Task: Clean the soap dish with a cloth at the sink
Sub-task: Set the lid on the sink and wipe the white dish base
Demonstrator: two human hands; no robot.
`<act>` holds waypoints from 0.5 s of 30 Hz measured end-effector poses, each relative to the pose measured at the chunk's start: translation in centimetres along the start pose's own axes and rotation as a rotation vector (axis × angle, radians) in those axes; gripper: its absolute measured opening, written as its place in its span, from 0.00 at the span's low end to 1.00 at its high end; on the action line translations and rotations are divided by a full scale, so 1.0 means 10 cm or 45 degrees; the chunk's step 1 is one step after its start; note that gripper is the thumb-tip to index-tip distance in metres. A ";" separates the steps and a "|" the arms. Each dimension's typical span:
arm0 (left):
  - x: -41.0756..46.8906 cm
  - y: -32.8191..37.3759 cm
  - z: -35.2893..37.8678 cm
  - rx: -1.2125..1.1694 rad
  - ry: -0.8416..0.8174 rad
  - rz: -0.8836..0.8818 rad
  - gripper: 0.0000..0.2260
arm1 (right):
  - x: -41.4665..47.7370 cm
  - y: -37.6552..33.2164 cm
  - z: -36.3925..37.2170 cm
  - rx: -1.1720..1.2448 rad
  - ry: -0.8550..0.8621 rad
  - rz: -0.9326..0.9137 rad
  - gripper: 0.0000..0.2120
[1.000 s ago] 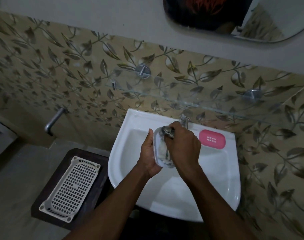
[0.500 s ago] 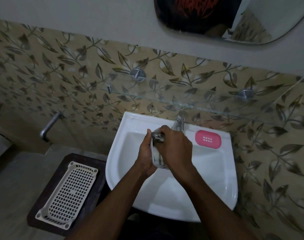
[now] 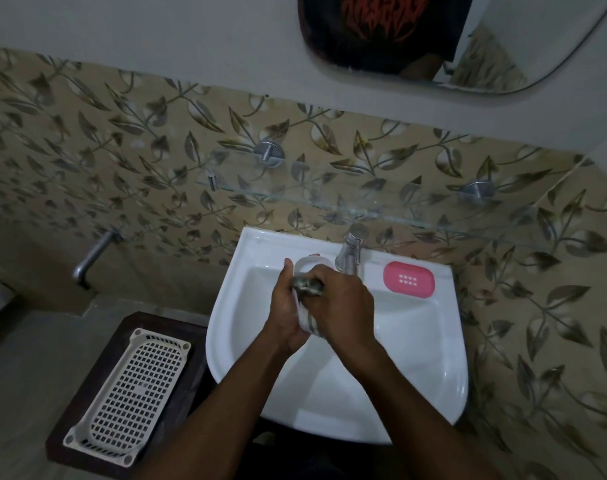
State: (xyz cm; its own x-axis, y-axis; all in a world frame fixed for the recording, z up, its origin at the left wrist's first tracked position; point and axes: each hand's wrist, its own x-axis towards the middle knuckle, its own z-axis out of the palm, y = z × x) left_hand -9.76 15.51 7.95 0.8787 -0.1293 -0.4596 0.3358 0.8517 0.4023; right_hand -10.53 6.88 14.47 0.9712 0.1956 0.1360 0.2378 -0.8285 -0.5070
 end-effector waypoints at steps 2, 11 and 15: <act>0.01 0.04 -0.05 0.053 0.008 0.018 0.28 | -0.04 0.12 -0.07 -0.076 -0.197 -0.024 0.08; -0.01 -0.06 0.11 0.102 0.006 -0.003 0.25 | 0.01 0.11 -0.05 -0.028 0.138 0.066 0.06; 0.00 -0.02 0.03 0.104 0.043 0.022 0.25 | -0.08 0.23 -0.08 -0.078 -0.098 0.055 0.05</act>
State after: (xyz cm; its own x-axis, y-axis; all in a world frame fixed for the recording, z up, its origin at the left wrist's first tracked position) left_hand -9.76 15.21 8.09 0.8730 -0.0967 -0.4780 0.3487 0.8090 0.4732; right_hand -10.74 4.41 13.83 0.9792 0.1971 0.0482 0.1970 -0.8669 -0.4579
